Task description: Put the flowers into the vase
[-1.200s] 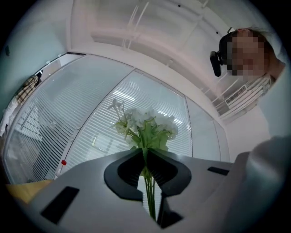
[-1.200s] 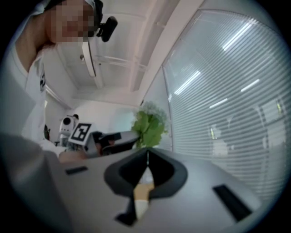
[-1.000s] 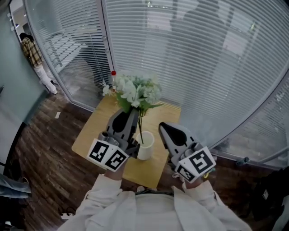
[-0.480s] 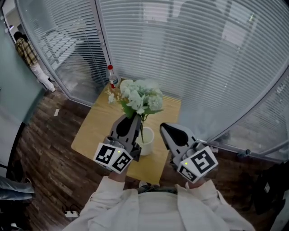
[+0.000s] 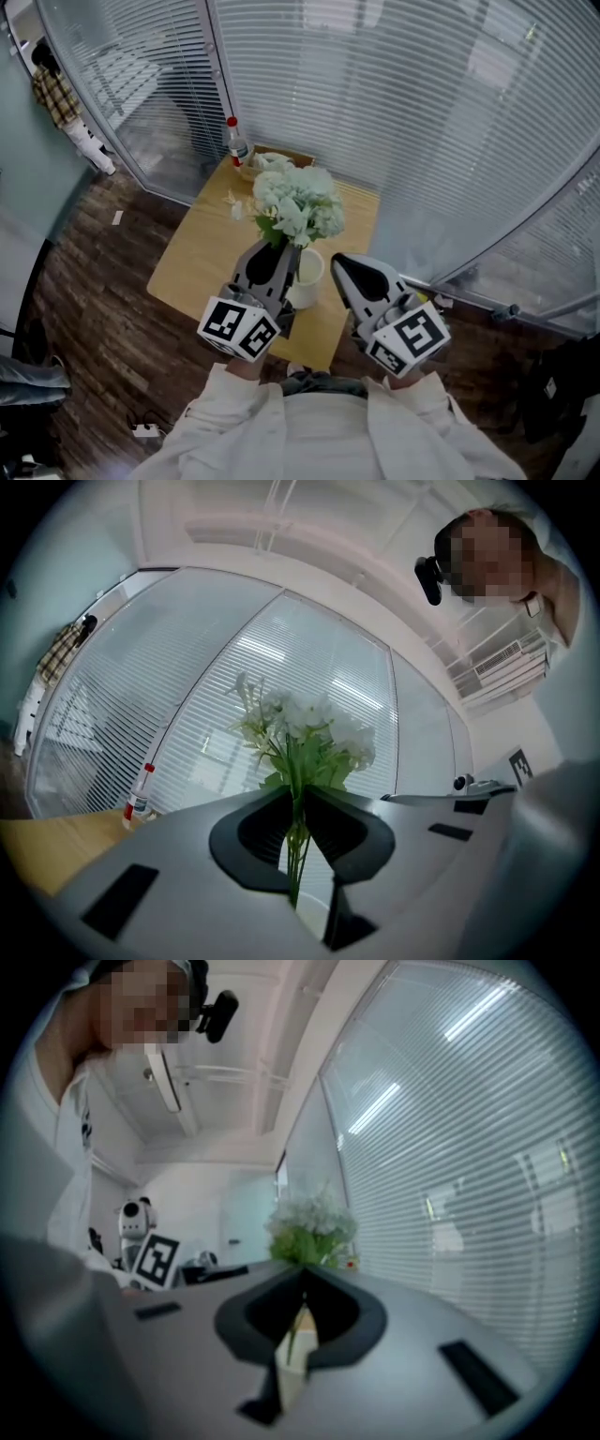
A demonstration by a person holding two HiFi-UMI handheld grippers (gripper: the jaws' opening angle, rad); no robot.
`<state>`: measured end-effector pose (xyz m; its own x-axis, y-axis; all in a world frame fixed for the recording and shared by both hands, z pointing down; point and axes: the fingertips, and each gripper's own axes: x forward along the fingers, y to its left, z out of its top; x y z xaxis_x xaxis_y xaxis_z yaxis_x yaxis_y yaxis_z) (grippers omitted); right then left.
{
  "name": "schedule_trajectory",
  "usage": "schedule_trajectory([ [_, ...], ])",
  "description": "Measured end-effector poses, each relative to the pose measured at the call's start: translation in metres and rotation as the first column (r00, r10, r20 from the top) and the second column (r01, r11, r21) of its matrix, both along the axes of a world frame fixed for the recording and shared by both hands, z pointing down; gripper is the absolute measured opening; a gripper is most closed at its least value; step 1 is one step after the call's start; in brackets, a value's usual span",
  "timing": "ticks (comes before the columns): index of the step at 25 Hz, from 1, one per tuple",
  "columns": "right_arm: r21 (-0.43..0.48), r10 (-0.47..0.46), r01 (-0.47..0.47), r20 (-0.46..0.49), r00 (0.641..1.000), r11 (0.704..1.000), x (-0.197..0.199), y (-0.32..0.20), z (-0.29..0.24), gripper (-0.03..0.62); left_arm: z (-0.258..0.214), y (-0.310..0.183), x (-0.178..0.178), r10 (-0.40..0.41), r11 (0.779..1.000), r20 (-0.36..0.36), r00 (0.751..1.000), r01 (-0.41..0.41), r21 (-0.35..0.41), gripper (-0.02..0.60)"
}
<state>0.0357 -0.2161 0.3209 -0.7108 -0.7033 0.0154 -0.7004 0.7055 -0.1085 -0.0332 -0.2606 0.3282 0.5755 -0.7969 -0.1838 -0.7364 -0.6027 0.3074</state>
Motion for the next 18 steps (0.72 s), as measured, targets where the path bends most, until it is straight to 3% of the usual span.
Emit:
schedule_trajectory([
  [18,-0.117,-0.017,0.019,0.016,1.000,0.993,-0.004,0.029,0.037,0.012,0.051,0.028,0.013,0.050,0.989,0.116,0.992,-0.034,-0.141,0.063],
])
